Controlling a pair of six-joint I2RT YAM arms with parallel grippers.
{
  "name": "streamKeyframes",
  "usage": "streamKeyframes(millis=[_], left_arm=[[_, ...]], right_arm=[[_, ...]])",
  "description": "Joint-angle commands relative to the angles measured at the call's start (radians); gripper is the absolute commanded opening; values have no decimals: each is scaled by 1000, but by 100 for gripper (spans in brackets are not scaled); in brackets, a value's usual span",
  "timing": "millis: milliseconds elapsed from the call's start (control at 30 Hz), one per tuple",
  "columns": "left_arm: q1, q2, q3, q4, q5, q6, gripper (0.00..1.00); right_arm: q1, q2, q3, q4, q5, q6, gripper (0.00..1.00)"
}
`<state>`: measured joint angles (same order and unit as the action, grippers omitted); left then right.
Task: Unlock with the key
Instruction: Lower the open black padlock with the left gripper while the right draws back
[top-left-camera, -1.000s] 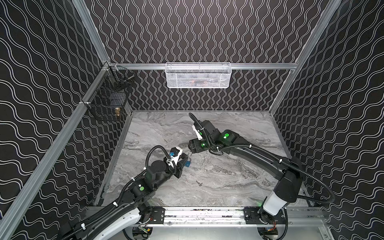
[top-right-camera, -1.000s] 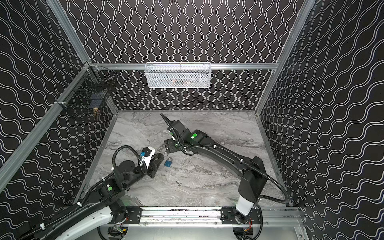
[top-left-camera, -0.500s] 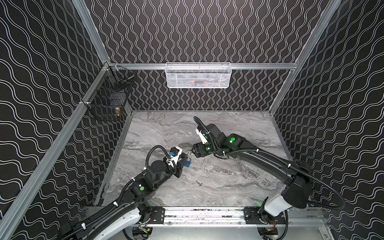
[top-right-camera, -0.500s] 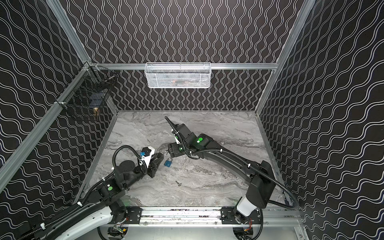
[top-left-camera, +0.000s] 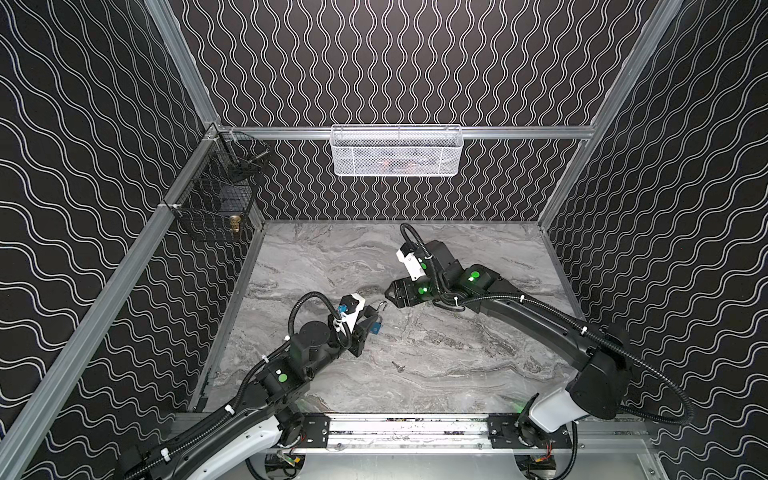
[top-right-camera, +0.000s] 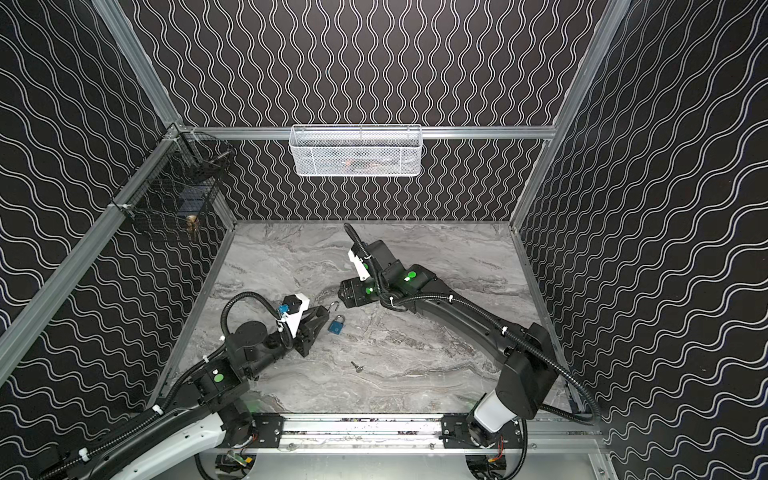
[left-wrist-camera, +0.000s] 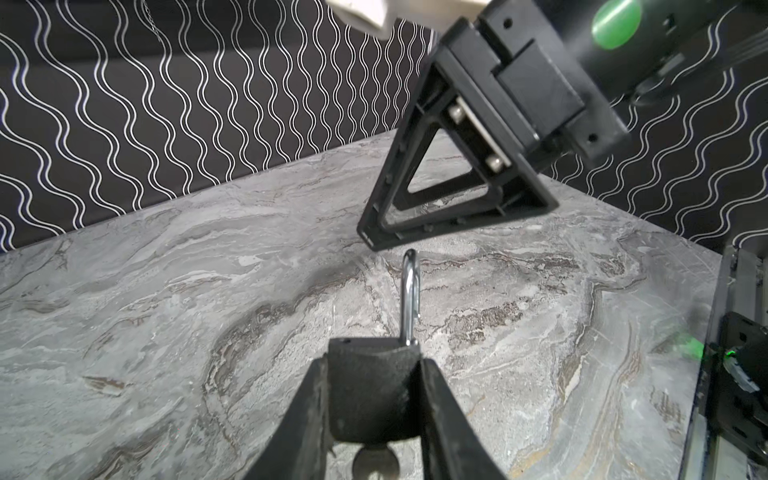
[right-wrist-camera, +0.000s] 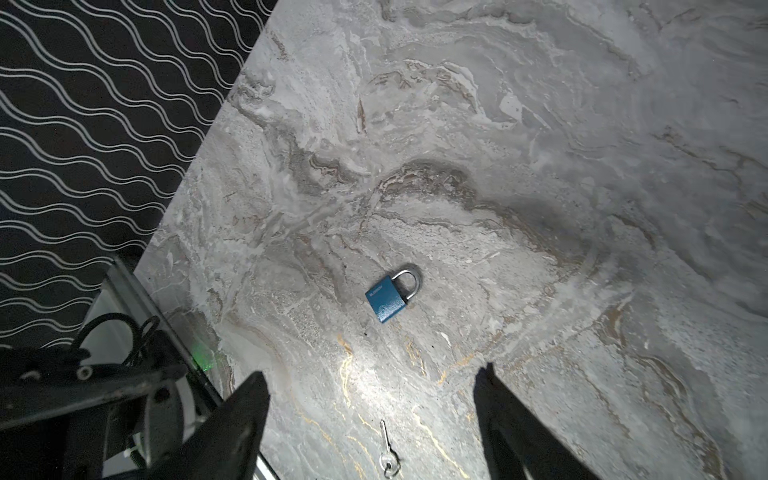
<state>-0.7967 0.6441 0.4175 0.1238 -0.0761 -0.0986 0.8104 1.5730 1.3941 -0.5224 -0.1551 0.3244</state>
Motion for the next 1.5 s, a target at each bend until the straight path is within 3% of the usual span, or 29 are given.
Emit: streamKeyframes(millis=[0, 367, 500, 700, 867, 1100, 1467], left_arm=[[1, 2, -2, 85, 12, 6, 0], [2, 13, -9, 93, -10, -7, 0], [2, 2, -11, 77, -28, -16, 0], [2, -12, 11, -34, -83, -49, 0], [2, -1, 54, -206, -172, -141, 0], [1, 137, 158, -549, -280, -342, 0], [1, 269, 85, -608, -216, -517, 0]], right_arm=[[-2, -7, -12, 64, -93, -37, 79], [-4, -44, -73, 116, -175, -49, 80], [-8, -43, -63, 62, -65, -32, 80], [-19, -66, -91, 63, -20, -26, 80], [-18, -95, -120, 68, 43, -18, 80], [-19, -160, -260, 178, 48, 41, 80], [30, -182, -482, 344, 60, 129, 80]])
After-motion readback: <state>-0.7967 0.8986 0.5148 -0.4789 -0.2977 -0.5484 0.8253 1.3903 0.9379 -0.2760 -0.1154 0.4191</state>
